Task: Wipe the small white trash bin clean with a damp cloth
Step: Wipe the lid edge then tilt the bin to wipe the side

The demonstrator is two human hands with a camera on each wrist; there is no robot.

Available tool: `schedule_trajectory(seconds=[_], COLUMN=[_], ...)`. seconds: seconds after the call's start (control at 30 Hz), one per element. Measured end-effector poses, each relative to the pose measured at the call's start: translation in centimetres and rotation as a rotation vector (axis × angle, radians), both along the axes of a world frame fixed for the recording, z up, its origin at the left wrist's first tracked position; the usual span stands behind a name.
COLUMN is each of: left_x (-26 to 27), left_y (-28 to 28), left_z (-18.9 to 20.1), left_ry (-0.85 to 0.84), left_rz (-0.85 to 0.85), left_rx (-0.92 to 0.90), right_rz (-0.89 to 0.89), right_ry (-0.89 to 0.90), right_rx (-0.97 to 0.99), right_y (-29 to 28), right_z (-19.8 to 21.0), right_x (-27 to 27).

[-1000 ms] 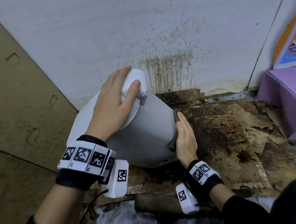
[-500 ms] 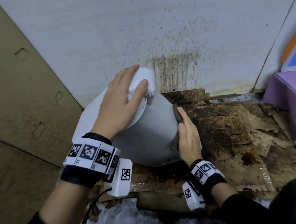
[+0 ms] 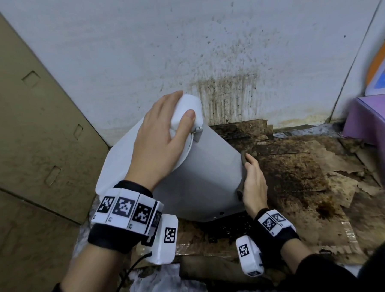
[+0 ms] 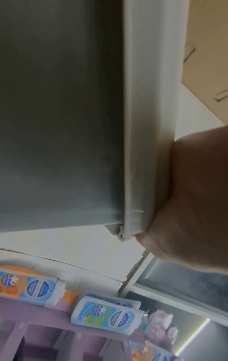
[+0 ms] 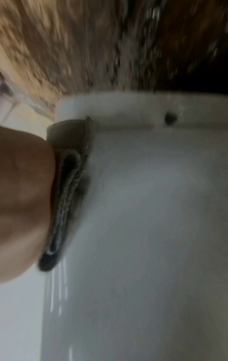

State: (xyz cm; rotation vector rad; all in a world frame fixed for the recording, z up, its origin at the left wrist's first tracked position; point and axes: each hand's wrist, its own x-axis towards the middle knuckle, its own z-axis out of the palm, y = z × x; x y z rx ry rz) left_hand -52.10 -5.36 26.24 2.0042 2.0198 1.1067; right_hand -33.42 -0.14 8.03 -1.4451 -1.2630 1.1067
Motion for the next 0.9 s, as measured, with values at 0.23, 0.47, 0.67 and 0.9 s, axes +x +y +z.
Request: schedule_trajectory(seconds=[0.23, 0.47, 0.67, 0.9], left_x=[-0.4, -0.7, -1.1, -0.9], left_y=[0.0, -0.5, -0.2, -0.4], left_z=[-0.2, -0.1, 0.0, 0.1], left_ry=[-0.004, -0.027, -0.039, -0.017], left_rz=[0.001, -0.022, -0.024, -0.020], left_rx=[0.019, 0.006, -0.013, 0.003], right_rz=[0.243, 0.290, 0.111, 0.085], right_ry=[0.073, -0.096, -0.103, -0.162], right_rx=[0.244, 0.563, 0.314, 0.201], right_y=[-2.1, -2.1, -1.1, -1.0], right_z=[8.5, 6.5, -0.3, -2.3], right_x=[-5.7, -5.2, -0.9, -0.1])
